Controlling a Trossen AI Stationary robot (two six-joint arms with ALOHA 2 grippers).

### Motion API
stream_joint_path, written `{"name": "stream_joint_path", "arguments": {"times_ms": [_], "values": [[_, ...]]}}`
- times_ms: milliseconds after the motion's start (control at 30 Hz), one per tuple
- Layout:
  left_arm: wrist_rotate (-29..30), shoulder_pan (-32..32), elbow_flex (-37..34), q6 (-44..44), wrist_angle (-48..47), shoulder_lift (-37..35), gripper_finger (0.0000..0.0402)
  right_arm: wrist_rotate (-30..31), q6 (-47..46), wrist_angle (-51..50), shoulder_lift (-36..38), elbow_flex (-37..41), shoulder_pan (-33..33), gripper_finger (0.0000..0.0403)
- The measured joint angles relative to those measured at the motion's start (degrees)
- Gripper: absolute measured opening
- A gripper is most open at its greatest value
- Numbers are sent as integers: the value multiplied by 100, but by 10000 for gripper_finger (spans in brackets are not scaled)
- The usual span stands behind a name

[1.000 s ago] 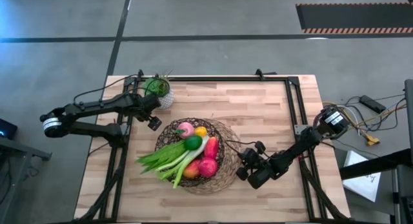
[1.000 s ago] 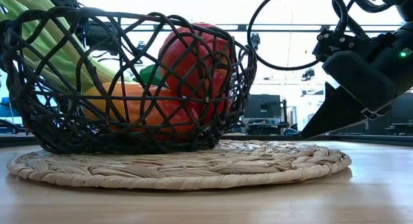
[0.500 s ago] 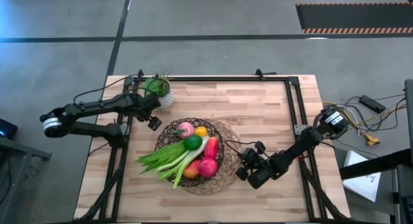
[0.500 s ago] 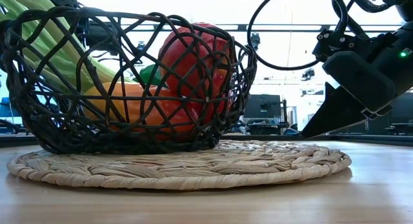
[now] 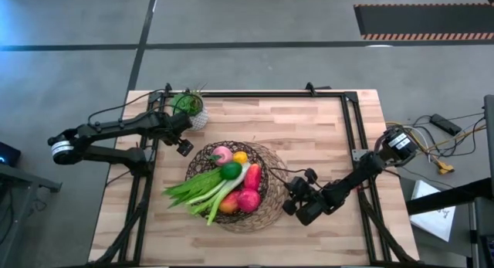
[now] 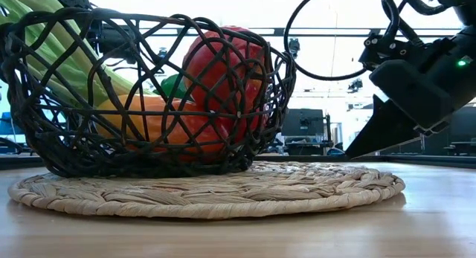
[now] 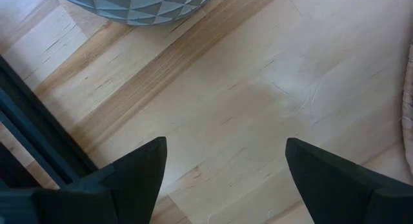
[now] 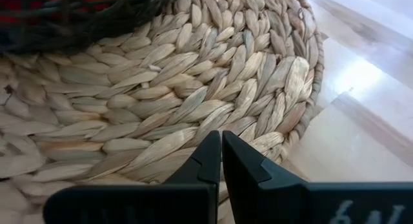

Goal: Build produce basket
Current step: Return to Home Position

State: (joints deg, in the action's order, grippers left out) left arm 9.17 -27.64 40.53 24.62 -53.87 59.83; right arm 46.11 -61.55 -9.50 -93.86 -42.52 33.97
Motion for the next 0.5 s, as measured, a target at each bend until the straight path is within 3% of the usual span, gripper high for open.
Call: {"name": "stream_joint_path", "arguments": {"times_ms": [500], "values": [[0,0,0,0,0,0,299,4,237,-1,0,0,-162,9]]}}
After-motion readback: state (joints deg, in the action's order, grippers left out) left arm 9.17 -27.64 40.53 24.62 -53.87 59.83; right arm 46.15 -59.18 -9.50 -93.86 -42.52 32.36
